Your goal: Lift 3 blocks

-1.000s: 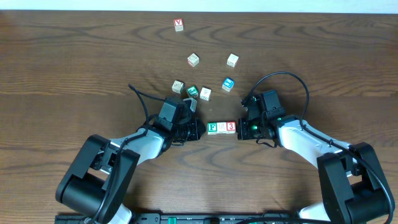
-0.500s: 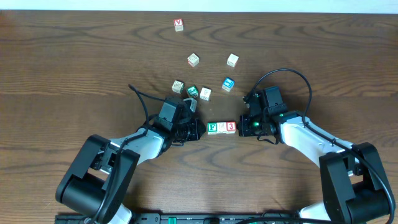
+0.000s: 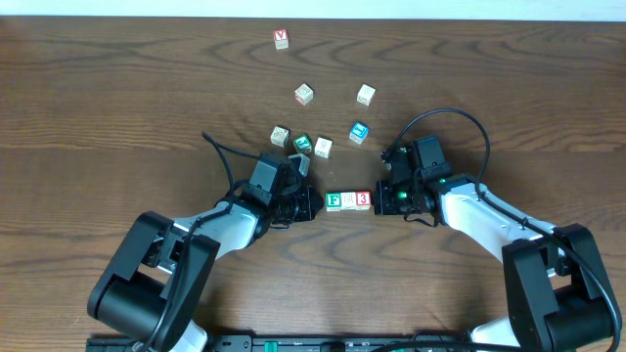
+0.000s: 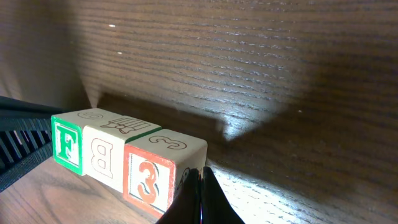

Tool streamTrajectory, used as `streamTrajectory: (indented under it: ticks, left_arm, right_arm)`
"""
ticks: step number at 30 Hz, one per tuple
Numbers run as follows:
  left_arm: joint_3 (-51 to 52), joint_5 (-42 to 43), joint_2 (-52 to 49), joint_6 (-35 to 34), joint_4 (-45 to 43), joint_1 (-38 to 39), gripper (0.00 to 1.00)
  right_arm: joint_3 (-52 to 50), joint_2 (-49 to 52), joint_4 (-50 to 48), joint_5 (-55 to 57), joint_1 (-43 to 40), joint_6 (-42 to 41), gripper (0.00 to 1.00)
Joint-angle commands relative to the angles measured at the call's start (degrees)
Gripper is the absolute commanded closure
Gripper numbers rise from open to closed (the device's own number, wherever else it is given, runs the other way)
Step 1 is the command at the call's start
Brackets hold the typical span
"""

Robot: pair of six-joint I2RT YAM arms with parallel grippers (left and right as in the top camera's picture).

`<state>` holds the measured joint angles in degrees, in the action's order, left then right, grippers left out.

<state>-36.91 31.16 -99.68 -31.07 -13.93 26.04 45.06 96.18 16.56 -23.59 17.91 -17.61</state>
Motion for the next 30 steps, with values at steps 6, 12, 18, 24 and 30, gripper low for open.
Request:
streamTrajectory:
  ticks: [6, 12, 18, 24, 30]
  left_arm:
    - [-0.9, 1.0, -0.6, 0.7, 0.1, 0.2, 0.93]
    - [-0.9, 1.5, -0.6, 0.8, -0.3, 0.1, 0.92]
    - [-1.4, 2.9, -0.6, 0.7, -0.5, 0.0, 0.93]
    - [-1.9, 3.4, -0.6, 0.2, -0.5, 0.0, 0.93]
    - [-1.9, 3.4, -0.6, -1.2, -0.5, 0.0, 0.93]
  right_arm:
    - [1.0, 0.5, 0.2, -0.9, -0.2, -0.7, 0.99]
    - [1.0, 0.5, 0.2, -0.9, -0.2, -0.7, 0.99]
    - [1.0, 0.5, 0.2, -0.9, -0.2, -0.5, 0.99]
    - [1.0, 0.5, 0.2, -0.9, -0.2, -0.6, 0.99]
    - [1.0, 0.5, 0.3, -1.2, -0.2, -0.8, 0.99]
